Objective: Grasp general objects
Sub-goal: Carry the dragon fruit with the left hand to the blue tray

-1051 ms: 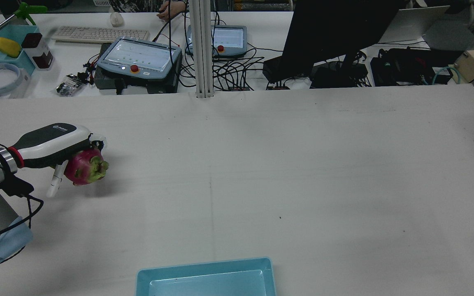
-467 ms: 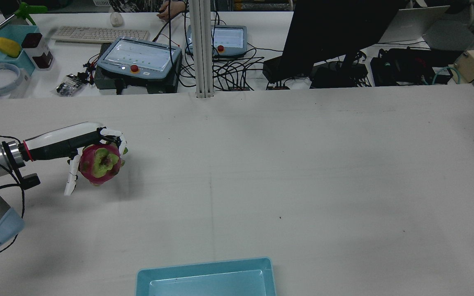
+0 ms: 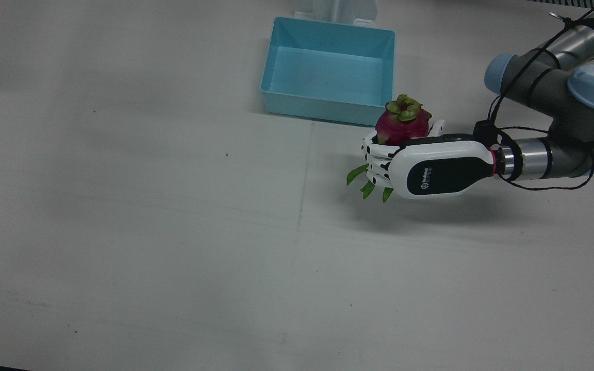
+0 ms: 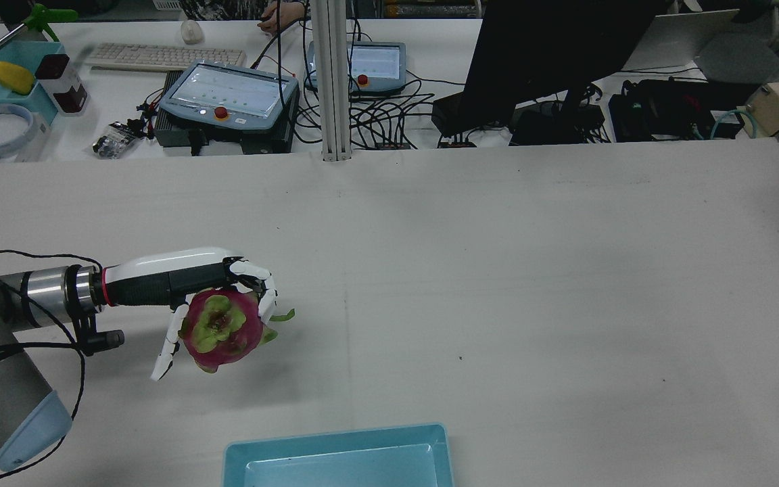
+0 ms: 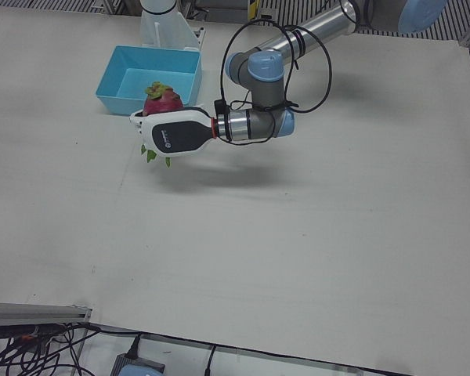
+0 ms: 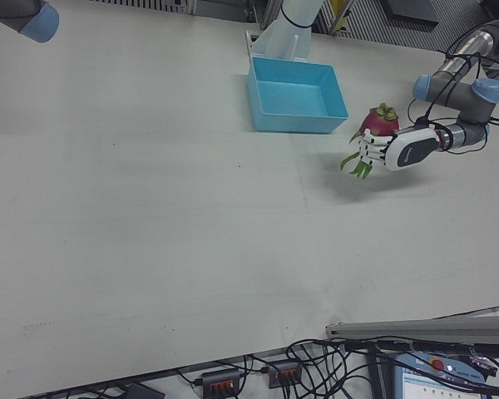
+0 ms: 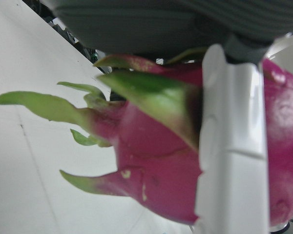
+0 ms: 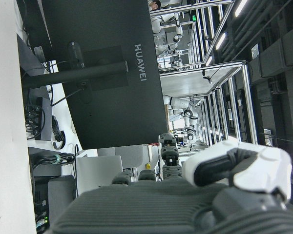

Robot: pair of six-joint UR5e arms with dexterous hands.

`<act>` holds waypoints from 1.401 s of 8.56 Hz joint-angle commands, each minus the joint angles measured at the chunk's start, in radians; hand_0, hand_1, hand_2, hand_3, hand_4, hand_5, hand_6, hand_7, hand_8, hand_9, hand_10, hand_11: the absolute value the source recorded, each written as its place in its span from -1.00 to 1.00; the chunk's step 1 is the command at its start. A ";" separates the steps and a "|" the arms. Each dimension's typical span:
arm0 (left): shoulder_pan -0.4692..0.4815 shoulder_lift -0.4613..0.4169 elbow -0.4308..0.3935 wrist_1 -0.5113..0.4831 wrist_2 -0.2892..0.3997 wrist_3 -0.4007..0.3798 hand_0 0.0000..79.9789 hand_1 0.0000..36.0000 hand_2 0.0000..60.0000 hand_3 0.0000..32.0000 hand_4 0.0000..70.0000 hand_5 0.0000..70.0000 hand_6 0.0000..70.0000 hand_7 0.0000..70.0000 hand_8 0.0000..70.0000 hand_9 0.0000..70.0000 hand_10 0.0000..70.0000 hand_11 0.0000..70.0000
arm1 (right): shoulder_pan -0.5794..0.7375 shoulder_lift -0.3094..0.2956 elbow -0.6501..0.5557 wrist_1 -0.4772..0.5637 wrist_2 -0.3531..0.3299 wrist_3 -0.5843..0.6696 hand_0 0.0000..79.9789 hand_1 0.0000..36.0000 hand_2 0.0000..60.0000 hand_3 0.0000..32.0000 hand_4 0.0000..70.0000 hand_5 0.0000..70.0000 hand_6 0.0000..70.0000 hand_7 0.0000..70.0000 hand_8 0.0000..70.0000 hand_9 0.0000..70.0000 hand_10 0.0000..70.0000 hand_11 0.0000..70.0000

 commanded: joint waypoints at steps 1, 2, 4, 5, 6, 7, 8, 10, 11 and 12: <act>0.045 -0.003 -0.115 0.075 0.001 0.005 1.00 1.00 1.00 -1.00 1.00 1.00 1.00 1.00 1.00 1.00 1.00 1.00 | 0.000 0.000 0.000 0.000 0.000 0.000 -1.00 -1.00 -1.00 -1.00 -1.00 -1.00 -1.00 -1.00 -1.00 -1.00 -1.00 -1.00; 0.054 -0.003 -0.165 0.108 0.001 0.005 1.00 1.00 1.00 -1.00 1.00 1.00 1.00 1.00 1.00 1.00 1.00 1.00 | 0.000 0.000 0.000 0.000 0.000 0.000 -1.00 -1.00 -1.00 -1.00 -1.00 -1.00 -1.00 -1.00 -1.00 -1.00 -1.00 -1.00; 0.190 -0.007 -0.203 0.158 -0.002 0.001 1.00 1.00 1.00 -1.00 1.00 1.00 1.00 1.00 1.00 1.00 1.00 1.00 | 0.000 0.000 0.000 0.000 0.000 0.000 -1.00 -1.00 -1.00 -1.00 -1.00 -1.00 -1.00 -1.00 -1.00 -1.00 -1.00 -1.00; 0.220 -0.009 -0.209 0.164 -0.003 0.002 1.00 1.00 1.00 -1.00 1.00 1.00 1.00 1.00 1.00 1.00 1.00 1.00 | 0.000 0.000 0.000 0.000 0.000 0.000 -1.00 -1.00 -1.00 -1.00 -1.00 -1.00 -1.00 -1.00 -1.00 -1.00 -1.00 -1.00; 0.243 -0.009 -0.235 0.178 -0.004 0.000 1.00 1.00 1.00 -1.00 1.00 1.00 1.00 1.00 1.00 1.00 1.00 1.00 | 0.000 0.000 0.000 0.000 0.000 0.000 -1.00 -1.00 -1.00 -1.00 -1.00 -1.00 -1.00 -1.00 -1.00 -1.00 -1.00 -1.00; 0.255 -0.010 -0.252 0.188 -0.004 0.000 1.00 1.00 1.00 -1.00 1.00 1.00 1.00 1.00 1.00 1.00 1.00 1.00 | 0.000 0.000 0.000 0.000 0.000 0.000 -1.00 -1.00 -1.00 -1.00 -1.00 -1.00 -1.00 -1.00 -1.00 -1.00 -1.00 -1.00; 0.273 -0.010 -0.273 0.195 -0.005 -0.002 1.00 1.00 1.00 -1.00 1.00 1.00 1.00 1.00 1.00 1.00 1.00 1.00 | 0.000 0.000 0.000 0.000 0.000 0.000 -1.00 -1.00 -1.00 -1.00 -1.00 -1.00 -1.00 -1.00 -1.00 -1.00 -1.00 -1.00; 0.312 -0.010 -0.290 0.175 -0.008 -0.014 1.00 1.00 1.00 -1.00 1.00 1.00 1.00 1.00 1.00 1.00 1.00 1.00 | 0.000 0.000 0.000 0.000 0.000 0.000 -1.00 -1.00 -1.00 -1.00 -1.00 -1.00 -1.00 -1.00 -1.00 -1.00 -1.00 -1.00; 0.306 -0.010 -0.290 0.158 -0.010 -0.023 1.00 1.00 1.00 -1.00 1.00 1.00 1.00 1.00 1.00 1.00 1.00 1.00 | 0.000 0.000 0.000 0.000 0.000 0.000 -1.00 -1.00 -1.00 -1.00 -1.00 -1.00 -1.00 -1.00 -1.00 -1.00 -1.00 -1.00; 0.307 -0.009 -0.289 0.141 -0.010 -0.026 1.00 1.00 1.00 -1.00 1.00 1.00 1.00 1.00 1.00 1.00 1.00 1.00 | 0.000 0.000 0.000 0.000 0.000 0.000 -1.00 -1.00 -1.00 -1.00 -1.00 -1.00 -1.00 -1.00 -1.00 -1.00 -1.00 -1.00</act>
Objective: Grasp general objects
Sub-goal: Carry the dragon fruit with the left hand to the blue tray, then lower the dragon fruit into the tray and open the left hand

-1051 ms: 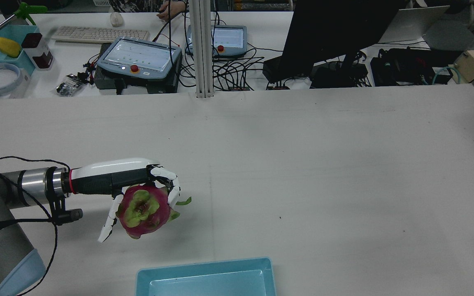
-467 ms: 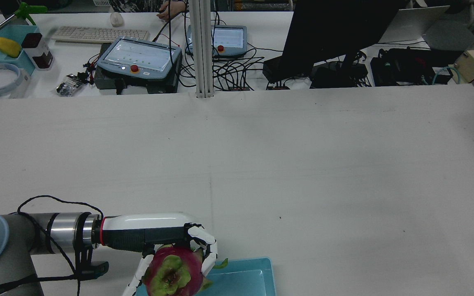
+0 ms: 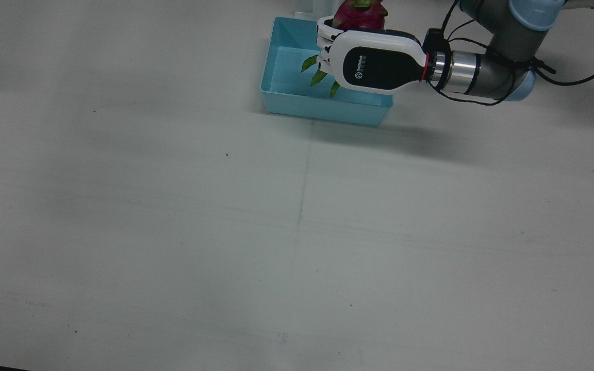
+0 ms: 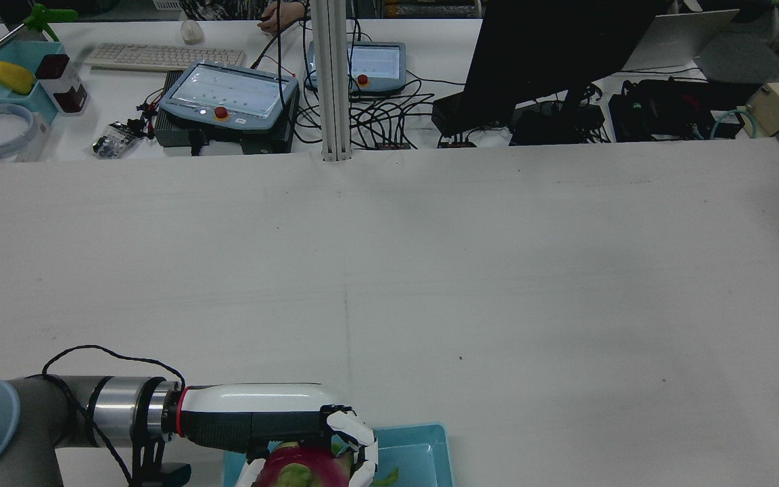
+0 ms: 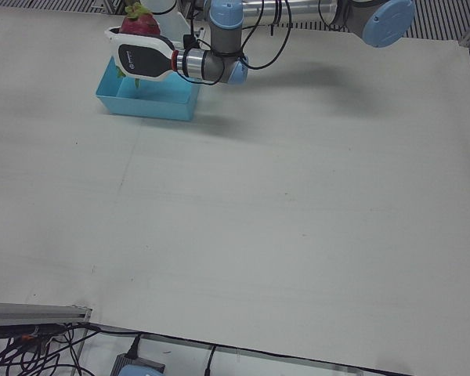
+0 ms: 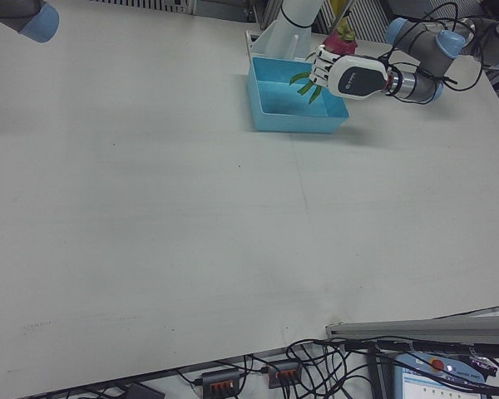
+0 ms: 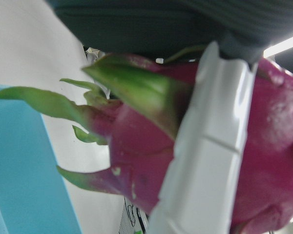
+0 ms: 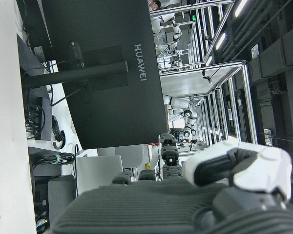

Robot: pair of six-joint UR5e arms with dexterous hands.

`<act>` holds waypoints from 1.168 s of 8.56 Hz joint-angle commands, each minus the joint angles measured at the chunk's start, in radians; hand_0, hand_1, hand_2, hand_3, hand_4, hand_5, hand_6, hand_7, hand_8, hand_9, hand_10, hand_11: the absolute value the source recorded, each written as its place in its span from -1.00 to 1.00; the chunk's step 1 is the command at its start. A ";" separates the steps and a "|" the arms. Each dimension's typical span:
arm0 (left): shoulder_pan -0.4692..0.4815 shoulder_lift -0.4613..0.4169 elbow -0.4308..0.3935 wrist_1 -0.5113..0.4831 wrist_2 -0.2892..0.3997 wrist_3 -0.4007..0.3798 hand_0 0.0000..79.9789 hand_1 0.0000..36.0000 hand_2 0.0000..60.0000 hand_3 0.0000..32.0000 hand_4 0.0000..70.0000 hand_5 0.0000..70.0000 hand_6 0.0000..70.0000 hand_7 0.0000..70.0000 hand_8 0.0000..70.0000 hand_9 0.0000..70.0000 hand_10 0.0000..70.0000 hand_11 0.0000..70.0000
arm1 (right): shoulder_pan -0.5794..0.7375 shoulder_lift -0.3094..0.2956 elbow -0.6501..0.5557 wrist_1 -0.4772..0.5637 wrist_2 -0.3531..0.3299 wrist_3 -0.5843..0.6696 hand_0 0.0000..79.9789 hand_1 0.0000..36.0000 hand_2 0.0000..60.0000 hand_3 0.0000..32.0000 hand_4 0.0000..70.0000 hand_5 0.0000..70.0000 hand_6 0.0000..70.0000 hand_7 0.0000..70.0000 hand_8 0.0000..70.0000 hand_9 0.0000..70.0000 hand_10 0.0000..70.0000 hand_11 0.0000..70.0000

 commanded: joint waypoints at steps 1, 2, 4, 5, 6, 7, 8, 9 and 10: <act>0.013 0.003 -0.002 -0.037 0.000 -0.013 1.00 1.00 1.00 -1.00 1.00 1.00 1.00 1.00 1.00 1.00 1.00 1.00 | 0.000 0.000 0.000 0.000 0.000 0.000 -1.00 -1.00 -1.00 -1.00 -1.00 -1.00 -1.00 -1.00 -1.00 -1.00 -1.00 -1.00; 0.014 0.004 -0.002 -0.043 -0.002 -0.013 1.00 1.00 1.00 -1.00 0.17 1.00 1.00 1.00 1.00 1.00 0.16 0.71 | 0.000 0.000 0.000 0.000 0.000 0.000 -1.00 -1.00 -1.00 -1.00 -1.00 -1.00 -1.00 -1.00 -1.00 -1.00 -1.00 -1.00; 0.014 0.003 -0.002 -0.048 0.000 -0.013 1.00 1.00 1.00 -1.00 -0.63 1.00 -0.30 -0.29 -0.34 -0.54 -0.70 -0.44 | 0.000 0.000 0.000 0.000 0.000 0.000 -1.00 -1.00 -1.00 -1.00 -1.00 -1.00 -1.00 -1.00 -1.00 -1.00 -1.00 -1.00; 0.011 0.004 -0.002 -0.051 0.000 -0.014 0.96 1.00 1.00 -1.00 -0.75 1.00 -0.46 -0.60 -0.46 -0.72 -0.74 -0.50 | 0.000 0.000 0.000 0.000 0.000 0.000 -1.00 -1.00 -1.00 -1.00 -1.00 -1.00 -1.00 -1.00 -1.00 -1.00 -1.00 -1.00; 0.014 0.005 -0.002 -0.052 0.000 -0.013 0.52 1.00 1.00 -1.00 -0.87 0.55 -0.62 -0.92 -0.58 -0.85 -0.85 -0.68 | 0.000 0.000 0.000 0.000 0.000 0.000 -1.00 -1.00 -1.00 -1.00 -1.00 -1.00 -1.00 -1.00 -1.00 -1.00 -1.00 -1.00; 0.014 0.005 -0.002 -0.052 0.000 -0.013 0.52 1.00 1.00 -1.00 -0.90 0.42 -0.66 -0.94 -0.62 -0.85 -0.87 -0.71 | 0.000 0.000 0.000 0.000 0.000 0.000 -1.00 -1.00 -1.00 -1.00 -1.00 -1.00 -1.00 -1.00 -1.00 -1.00 -1.00 -1.00; 0.011 0.005 -0.002 -0.052 0.000 -0.014 0.55 1.00 1.00 -1.00 -0.93 0.37 -0.69 -0.95 -0.65 -0.85 -0.88 -0.73 | 0.000 0.000 0.000 0.000 0.000 0.000 -1.00 -1.00 -1.00 -1.00 -1.00 -1.00 -1.00 -1.00 -1.00 -1.00 -1.00 -1.00; 0.010 0.005 -0.002 -0.052 0.000 -0.013 0.56 1.00 1.00 -1.00 -0.95 0.39 -0.70 -0.95 -0.67 -0.85 -0.89 -0.73 | 0.000 0.000 0.000 0.000 0.000 0.000 -1.00 -1.00 -1.00 -1.00 -1.00 -1.00 -1.00 -1.00 -1.00 -1.00 -1.00 -1.00; 0.010 0.005 -0.004 -0.052 0.000 -0.013 0.58 1.00 1.00 -1.00 -0.96 0.37 -0.71 -0.94 -0.68 -0.84 -0.89 -0.74 | 0.000 0.000 0.000 0.000 -0.002 0.000 -1.00 -1.00 -1.00 -1.00 -1.00 -1.00 -1.00 -1.00 -1.00 -1.00 -1.00 -1.00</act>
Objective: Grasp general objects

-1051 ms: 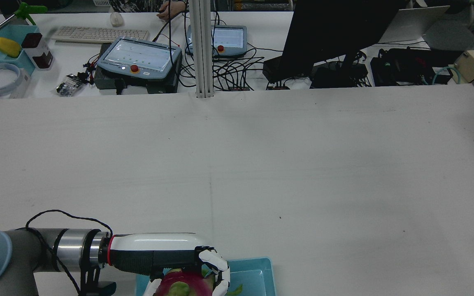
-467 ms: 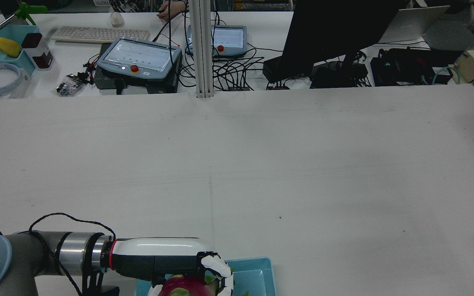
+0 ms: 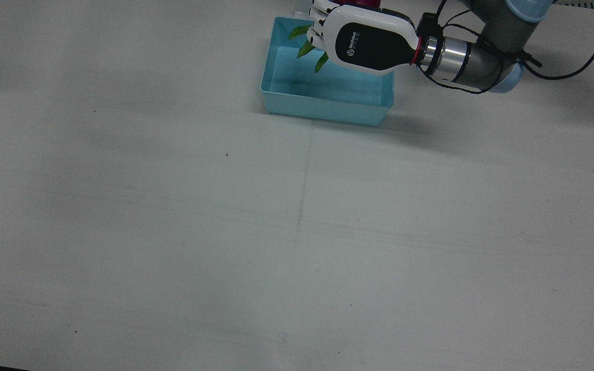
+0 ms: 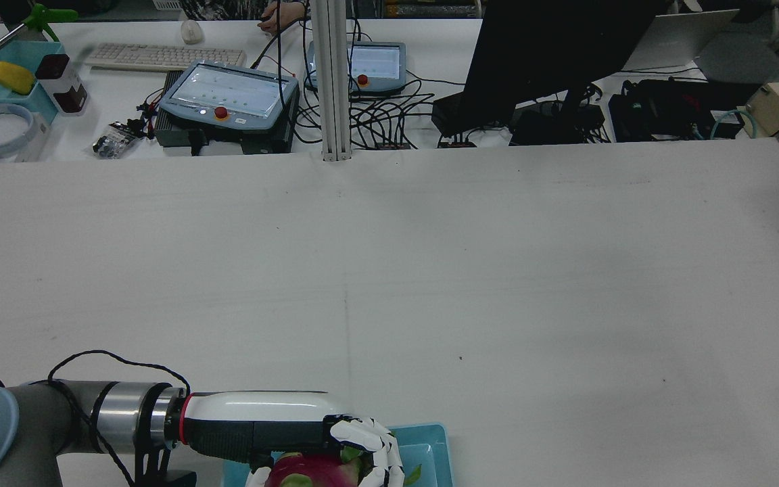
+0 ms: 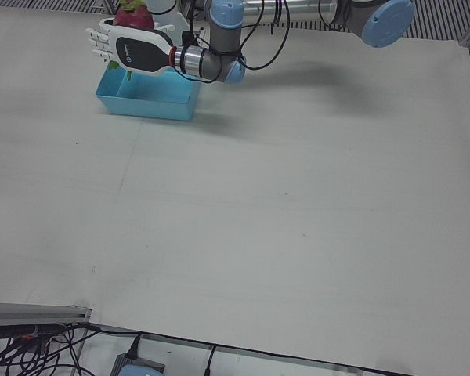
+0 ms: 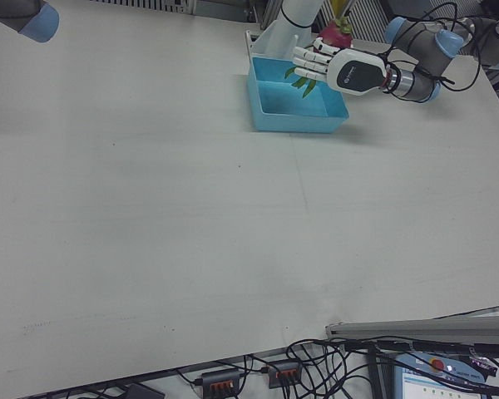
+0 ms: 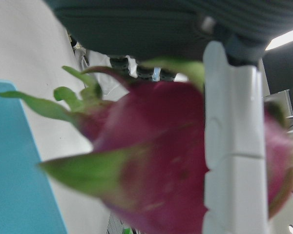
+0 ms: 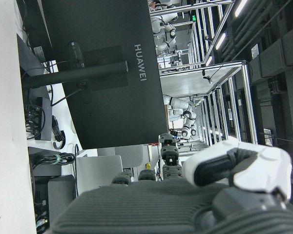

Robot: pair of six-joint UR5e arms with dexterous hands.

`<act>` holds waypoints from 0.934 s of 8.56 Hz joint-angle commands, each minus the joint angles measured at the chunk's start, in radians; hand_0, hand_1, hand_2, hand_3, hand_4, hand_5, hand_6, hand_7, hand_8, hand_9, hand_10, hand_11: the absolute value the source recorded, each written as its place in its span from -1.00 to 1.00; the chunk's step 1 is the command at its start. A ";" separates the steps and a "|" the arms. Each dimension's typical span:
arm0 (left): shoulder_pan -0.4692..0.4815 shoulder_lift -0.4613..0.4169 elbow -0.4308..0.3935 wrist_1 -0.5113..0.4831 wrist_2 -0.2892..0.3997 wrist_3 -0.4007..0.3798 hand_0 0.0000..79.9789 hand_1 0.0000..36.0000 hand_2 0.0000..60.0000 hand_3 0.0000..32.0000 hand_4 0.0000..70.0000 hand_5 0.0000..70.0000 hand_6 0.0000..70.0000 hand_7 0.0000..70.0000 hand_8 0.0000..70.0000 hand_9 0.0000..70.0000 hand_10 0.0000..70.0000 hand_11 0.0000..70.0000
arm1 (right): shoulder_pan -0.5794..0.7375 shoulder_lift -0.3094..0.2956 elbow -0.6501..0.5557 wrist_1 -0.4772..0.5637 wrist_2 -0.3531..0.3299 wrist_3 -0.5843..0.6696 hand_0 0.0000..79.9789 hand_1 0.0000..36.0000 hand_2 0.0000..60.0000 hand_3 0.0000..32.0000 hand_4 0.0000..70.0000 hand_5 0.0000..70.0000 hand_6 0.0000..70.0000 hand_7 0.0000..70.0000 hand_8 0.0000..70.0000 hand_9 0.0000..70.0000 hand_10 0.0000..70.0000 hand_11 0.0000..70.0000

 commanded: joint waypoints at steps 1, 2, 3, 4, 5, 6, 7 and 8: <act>-0.003 0.000 -0.002 -0.002 0.000 0.001 0.57 1.00 1.00 -1.00 -0.98 0.37 -0.73 -0.94 -0.69 -0.85 -0.93 -0.80 | 0.000 0.000 0.002 0.000 0.000 0.000 -1.00 -1.00 -1.00 -1.00 -1.00 -1.00 -1.00 -1.00 -1.00 -1.00 -1.00 -1.00; -0.014 0.000 -0.002 -0.002 0.000 0.001 0.55 1.00 1.00 -1.00 -0.98 0.36 -0.75 -0.94 -0.69 -0.85 -0.95 -0.82 | 0.000 0.000 0.000 0.000 0.000 0.000 -1.00 -1.00 -1.00 -1.00 -1.00 -1.00 -1.00 -1.00 -1.00 -1.00 -1.00 -1.00; -0.028 -0.001 -0.002 0.007 0.000 -0.001 0.61 1.00 1.00 -1.00 -0.99 0.36 -0.75 -0.93 -0.70 -0.85 -0.94 -0.81 | 0.000 0.000 0.002 0.000 0.000 0.000 -1.00 -1.00 -1.00 -1.00 -1.00 -1.00 -1.00 -1.00 -1.00 -1.00 -1.00 -1.00; -0.102 0.003 0.009 0.009 0.000 -0.001 0.69 1.00 1.00 -1.00 -1.00 0.31 -0.76 -0.93 -0.71 -0.86 -0.94 -0.80 | 0.000 0.000 0.000 0.000 0.000 0.000 -1.00 -1.00 -1.00 -1.00 -1.00 -1.00 -1.00 -1.00 -1.00 -1.00 -1.00 -1.00; -0.164 0.003 0.018 0.012 0.000 -0.001 0.65 1.00 1.00 -1.00 -1.00 0.34 -0.76 -0.93 -0.72 -0.87 -0.93 -0.80 | 0.000 0.000 0.000 0.000 0.000 0.000 -1.00 -1.00 -1.00 -1.00 -1.00 -1.00 -1.00 -1.00 -1.00 -1.00 -1.00 -1.00; -0.225 -0.001 0.053 0.018 -0.002 -0.004 0.84 1.00 1.00 -1.00 -1.00 0.45 -0.75 -0.88 -0.71 -0.85 -0.91 -0.75 | 0.000 0.000 0.002 0.000 -0.002 0.000 -1.00 -1.00 -1.00 -1.00 -1.00 -1.00 -1.00 -1.00 -1.00 -1.00 -1.00 -1.00; -0.324 -0.003 0.121 0.011 -0.002 -0.002 0.99 1.00 1.00 -1.00 -0.97 0.62 -0.72 -0.81 -0.68 -0.84 -0.87 -0.69 | 0.000 0.000 0.002 0.000 0.000 0.000 -1.00 -1.00 -1.00 -1.00 -1.00 -1.00 -1.00 -1.00 -1.00 -1.00 -1.00 -1.00; -0.409 -0.005 0.190 -0.008 -0.002 -0.002 0.95 1.00 1.00 -1.00 -0.95 0.63 -0.71 -0.79 -0.66 -0.83 -0.86 -0.68 | 0.000 0.000 0.002 0.000 0.000 0.000 -1.00 -1.00 -1.00 -1.00 -1.00 -1.00 -1.00 -1.00 -1.00 -1.00 -1.00 -1.00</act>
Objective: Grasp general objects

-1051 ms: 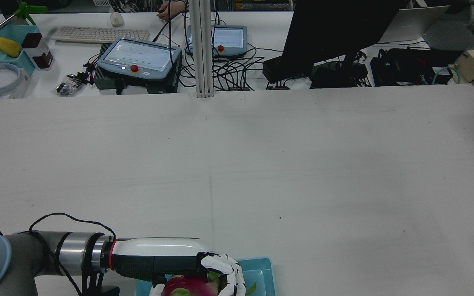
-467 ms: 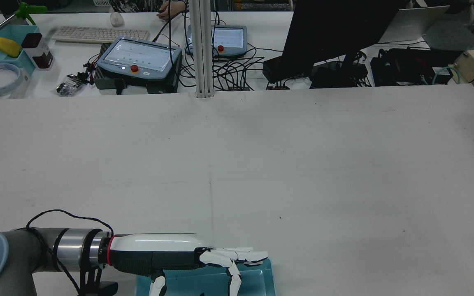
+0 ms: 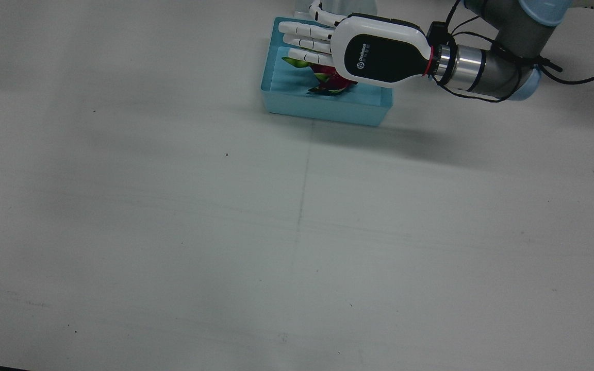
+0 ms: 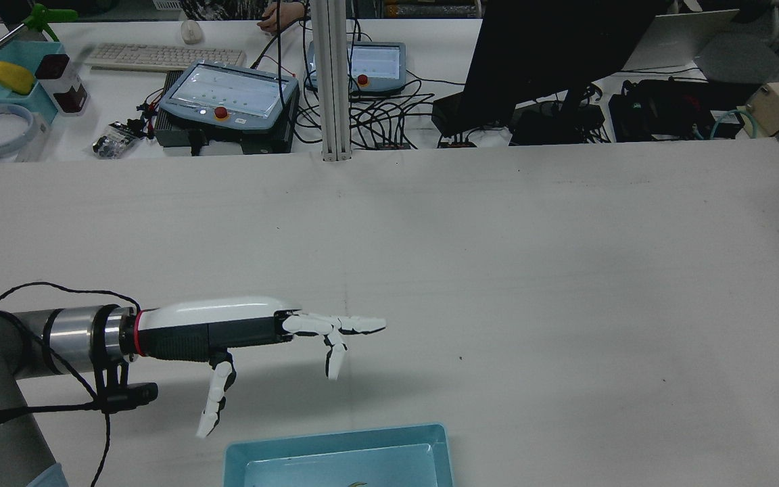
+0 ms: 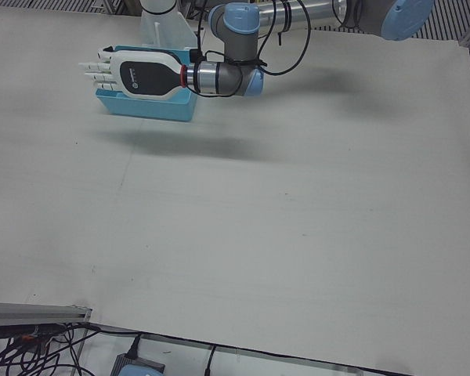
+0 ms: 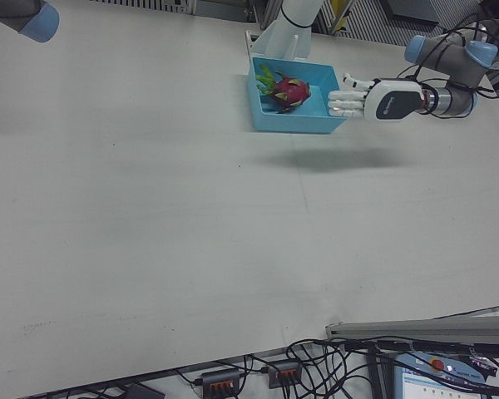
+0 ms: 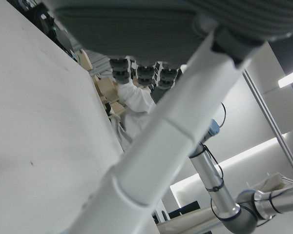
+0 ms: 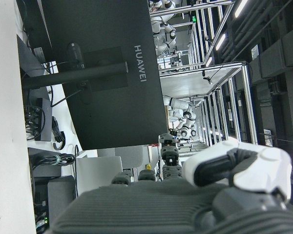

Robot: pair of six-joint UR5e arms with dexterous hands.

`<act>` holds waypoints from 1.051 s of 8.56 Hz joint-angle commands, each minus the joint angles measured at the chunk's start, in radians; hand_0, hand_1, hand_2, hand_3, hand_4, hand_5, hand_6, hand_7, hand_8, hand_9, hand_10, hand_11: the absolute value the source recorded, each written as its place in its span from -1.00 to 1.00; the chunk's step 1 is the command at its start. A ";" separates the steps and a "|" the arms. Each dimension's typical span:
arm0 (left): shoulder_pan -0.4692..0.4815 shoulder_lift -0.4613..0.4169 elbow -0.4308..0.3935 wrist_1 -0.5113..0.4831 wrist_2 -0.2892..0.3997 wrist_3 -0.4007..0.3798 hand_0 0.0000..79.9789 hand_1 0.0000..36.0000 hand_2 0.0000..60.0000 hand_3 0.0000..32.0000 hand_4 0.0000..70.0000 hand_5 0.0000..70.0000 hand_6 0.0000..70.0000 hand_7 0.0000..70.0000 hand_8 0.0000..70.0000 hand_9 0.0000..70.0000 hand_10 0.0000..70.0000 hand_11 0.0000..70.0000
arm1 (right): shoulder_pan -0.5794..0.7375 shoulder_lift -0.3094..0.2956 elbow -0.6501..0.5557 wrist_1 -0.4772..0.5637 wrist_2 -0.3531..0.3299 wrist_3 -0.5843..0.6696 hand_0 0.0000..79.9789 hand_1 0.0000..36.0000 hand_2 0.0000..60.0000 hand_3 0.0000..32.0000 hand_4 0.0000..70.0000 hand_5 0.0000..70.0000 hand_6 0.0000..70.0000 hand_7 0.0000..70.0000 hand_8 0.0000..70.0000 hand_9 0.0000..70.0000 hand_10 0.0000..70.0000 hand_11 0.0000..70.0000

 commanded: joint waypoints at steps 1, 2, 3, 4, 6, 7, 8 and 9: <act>-0.272 -0.002 0.189 -0.039 -0.001 -0.002 1.00 1.00 1.00 -1.00 -0.94 0.66 -0.69 -0.75 -0.65 -0.81 -0.84 -0.65 | 0.000 0.000 0.001 0.000 0.000 0.000 -1.00 -1.00 -1.00 -1.00 -1.00 -1.00 -1.00 -1.00 -1.00 -1.00 -1.00 -1.00; -0.361 -0.002 0.241 -0.056 -0.001 0.000 1.00 1.00 1.00 -1.00 -0.89 0.72 -0.63 -0.65 -0.59 -0.74 -0.81 -0.60 | 0.000 0.000 0.001 0.000 0.000 0.000 -1.00 -1.00 -1.00 -1.00 -1.00 -1.00 -1.00 -1.00 -1.00 -1.00 -1.00 -1.00; -0.444 -0.001 0.299 -0.082 -0.002 0.000 1.00 1.00 1.00 -1.00 -0.68 0.75 -0.43 -0.33 -0.45 -0.59 -0.74 -0.49 | 0.000 0.000 -0.001 0.000 0.000 0.000 -1.00 -1.00 -1.00 -1.00 -1.00 -1.00 -1.00 -1.00 -1.00 -1.00 -1.00 -1.00; -0.510 -0.002 0.415 -0.137 -0.004 0.001 1.00 1.00 1.00 -1.00 -0.55 0.77 -0.28 -0.13 -0.39 -0.52 -0.69 -0.42 | -0.002 0.000 -0.001 0.000 0.000 0.000 -1.00 -1.00 -1.00 -1.00 -1.00 -1.00 -1.00 -1.00 -1.00 -1.00 -1.00 -1.00; -0.568 -0.001 0.586 -0.221 -0.084 0.017 1.00 1.00 1.00 -1.00 -0.39 0.97 0.00 0.18 -0.27 -0.38 -0.61 -0.31 | 0.000 0.000 -0.001 0.000 0.000 0.000 -1.00 -1.00 -1.00 -1.00 -1.00 -1.00 -1.00 -1.00 -1.00 -1.00 -1.00 -1.00; -0.576 0.005 0.679 -0.249 -0.185 0.037 1.00 1.00 1.00 -1.00 -0.29 0.91 0.15 0.29 -0.18 -0.27 -0.58 -0.27 | 0.000 0.000 -0.001 0.000 0.000 0.000 -1.00 -1.00 -1.00 -1.00 -1.00 -1.00 -1.00 -1.00 -1.00 -1.00 -1.00 -1.00; -0.579 0.057 0.750 -0.339 -0.320 0.019 1.00 1.00 1.00 -1.00 -0.28 0.86 0.25 0.44 -0.12 -0.16 -0.55 -0.26 | -0.002 0.000 -0.001 0.000 0.000 0.000 -1.00 -1.00 -1.00 -1.00 -1.00 -1.00 -1.00 -1.00 -1.00 -1.00 -1.00 -1.00; -0.578 0.135 0.752 -0.387 -0.447 0.015 0.58 0.93 1.00 -1.00 -0.29 0.91 0.42 0.74 0.02 0.10 -0.49 -0.19 | 0.000 0.000 -0.001 0.000 0.000 0.000 -1.00 -1.00 -1.00 -1.00 -1.00 -1.00 -1.00 -1.00 -1.00 -1.00 -1.00 -1.00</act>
